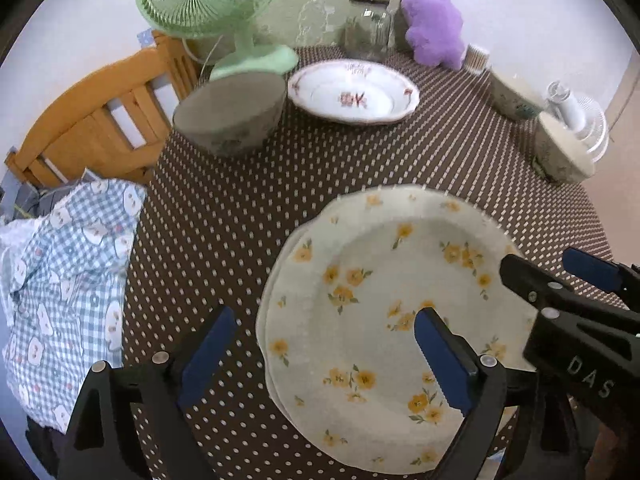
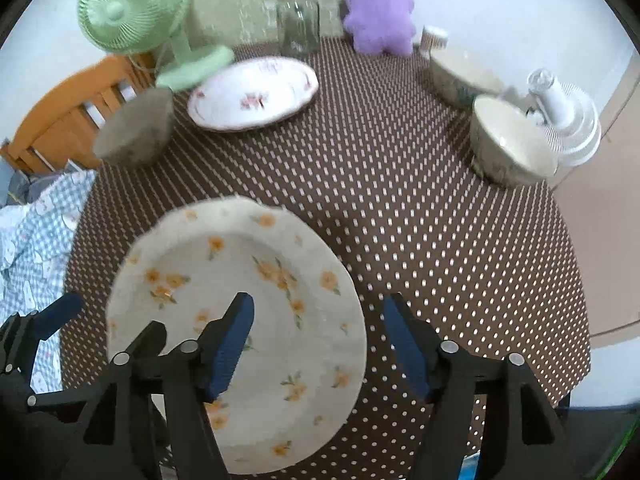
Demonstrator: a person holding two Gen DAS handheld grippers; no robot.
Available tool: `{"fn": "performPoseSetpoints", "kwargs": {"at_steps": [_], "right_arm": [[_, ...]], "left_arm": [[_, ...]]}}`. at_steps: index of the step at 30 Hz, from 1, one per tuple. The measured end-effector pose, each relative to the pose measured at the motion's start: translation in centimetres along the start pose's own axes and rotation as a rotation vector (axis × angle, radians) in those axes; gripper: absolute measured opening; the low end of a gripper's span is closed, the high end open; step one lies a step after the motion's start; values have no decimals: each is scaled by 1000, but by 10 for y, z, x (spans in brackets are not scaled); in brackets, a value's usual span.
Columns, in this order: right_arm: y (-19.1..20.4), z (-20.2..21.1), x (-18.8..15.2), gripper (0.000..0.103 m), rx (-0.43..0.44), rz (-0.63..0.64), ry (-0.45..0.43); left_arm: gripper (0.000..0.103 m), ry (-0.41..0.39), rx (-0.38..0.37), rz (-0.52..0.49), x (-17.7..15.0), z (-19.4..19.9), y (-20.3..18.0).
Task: Organize plates and bowls
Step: 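Open both tools and pull them back from the stacked plates, then move both tools to the white plate with red rim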
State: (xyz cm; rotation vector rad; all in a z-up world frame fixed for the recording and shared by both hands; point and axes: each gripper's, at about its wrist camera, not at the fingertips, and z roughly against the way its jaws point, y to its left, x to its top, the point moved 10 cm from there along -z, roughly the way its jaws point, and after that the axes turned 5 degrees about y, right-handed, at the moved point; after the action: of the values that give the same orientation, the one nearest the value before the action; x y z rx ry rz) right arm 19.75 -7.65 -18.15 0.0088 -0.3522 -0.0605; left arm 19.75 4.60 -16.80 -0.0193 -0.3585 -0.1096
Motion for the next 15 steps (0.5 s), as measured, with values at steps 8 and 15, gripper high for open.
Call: {"fn": "performPoseSetpoints", "kwargs": {"at_steps": [8, 15], "right_arm": [[8, 35, 20, 74, -6, -34, -96], [6, 48, 47, 74, 18, -1, -141]], "left_arm": [[94, -96, -28, 0, 24, 34, 3], [94, -129, -20, 60, 45, 45, 1]]}}
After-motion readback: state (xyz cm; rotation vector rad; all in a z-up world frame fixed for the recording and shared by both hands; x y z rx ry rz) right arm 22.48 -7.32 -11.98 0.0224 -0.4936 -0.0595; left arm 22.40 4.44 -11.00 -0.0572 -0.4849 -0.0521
